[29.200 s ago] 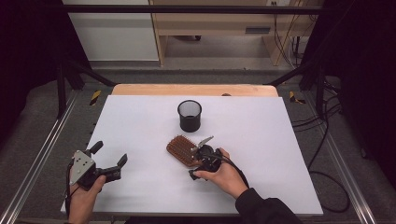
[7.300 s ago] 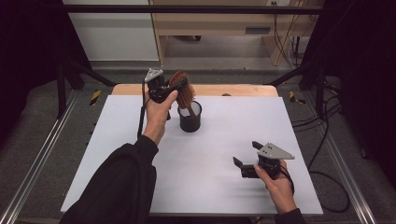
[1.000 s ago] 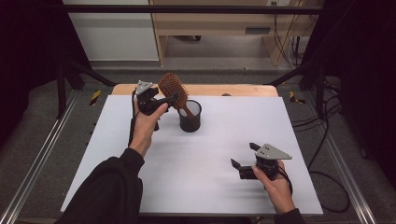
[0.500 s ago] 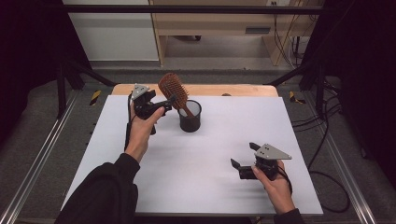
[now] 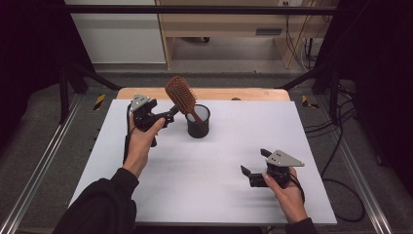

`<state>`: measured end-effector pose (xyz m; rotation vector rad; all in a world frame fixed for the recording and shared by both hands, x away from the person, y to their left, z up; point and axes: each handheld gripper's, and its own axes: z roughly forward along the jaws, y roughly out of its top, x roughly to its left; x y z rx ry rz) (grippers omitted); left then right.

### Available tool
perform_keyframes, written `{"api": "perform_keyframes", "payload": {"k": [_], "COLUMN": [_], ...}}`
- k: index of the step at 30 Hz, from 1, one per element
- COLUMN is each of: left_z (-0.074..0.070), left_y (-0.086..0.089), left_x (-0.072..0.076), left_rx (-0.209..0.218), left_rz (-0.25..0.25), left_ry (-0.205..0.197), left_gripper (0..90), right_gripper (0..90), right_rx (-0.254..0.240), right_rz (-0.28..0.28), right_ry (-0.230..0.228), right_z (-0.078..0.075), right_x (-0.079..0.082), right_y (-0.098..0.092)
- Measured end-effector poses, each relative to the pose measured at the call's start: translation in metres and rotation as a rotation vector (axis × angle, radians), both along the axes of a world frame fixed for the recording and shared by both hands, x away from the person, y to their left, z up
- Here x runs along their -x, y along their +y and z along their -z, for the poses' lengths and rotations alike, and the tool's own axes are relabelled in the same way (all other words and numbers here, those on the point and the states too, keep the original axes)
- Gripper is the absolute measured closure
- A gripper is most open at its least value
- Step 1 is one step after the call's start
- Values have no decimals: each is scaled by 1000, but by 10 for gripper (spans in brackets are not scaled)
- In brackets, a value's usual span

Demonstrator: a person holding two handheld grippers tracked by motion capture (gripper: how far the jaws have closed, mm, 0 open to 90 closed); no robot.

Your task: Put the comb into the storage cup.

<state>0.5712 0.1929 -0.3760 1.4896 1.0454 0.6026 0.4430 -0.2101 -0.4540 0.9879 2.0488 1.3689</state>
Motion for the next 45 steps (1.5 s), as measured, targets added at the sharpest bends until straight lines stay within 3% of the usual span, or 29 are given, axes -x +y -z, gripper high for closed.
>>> {"api": "perform_keyframes", "payload": {"k": [5, 8, 18, 28, 45], "left_z": [-2, 0, 9, 16, 30], "left_y": [5, 8, 23, 37, 72], "left_x": [3, 6, 15, 32, 57], "left_rx": [6, -21, -3, -43, -48], "left_rz": [1, -22, -30, -19, -40], "left_ry": [-11, -18, -5, -22, -22], "left_gripper": [47, 31, 30, 30, 28], "right_gripper": [49, 49, 49, 48, 48], "right_rx": [1, 0, -3, -6, -17], "right_rz": [-2, -1, 5, 3, 6], "right_ry": [0, -2, -3, -2, -1], "right_z": [0, 0, -1, -1, -1], "right_x": [0, 0, 0, 0, 0], "right_y": [0, 0, -1, -1, -2]}}
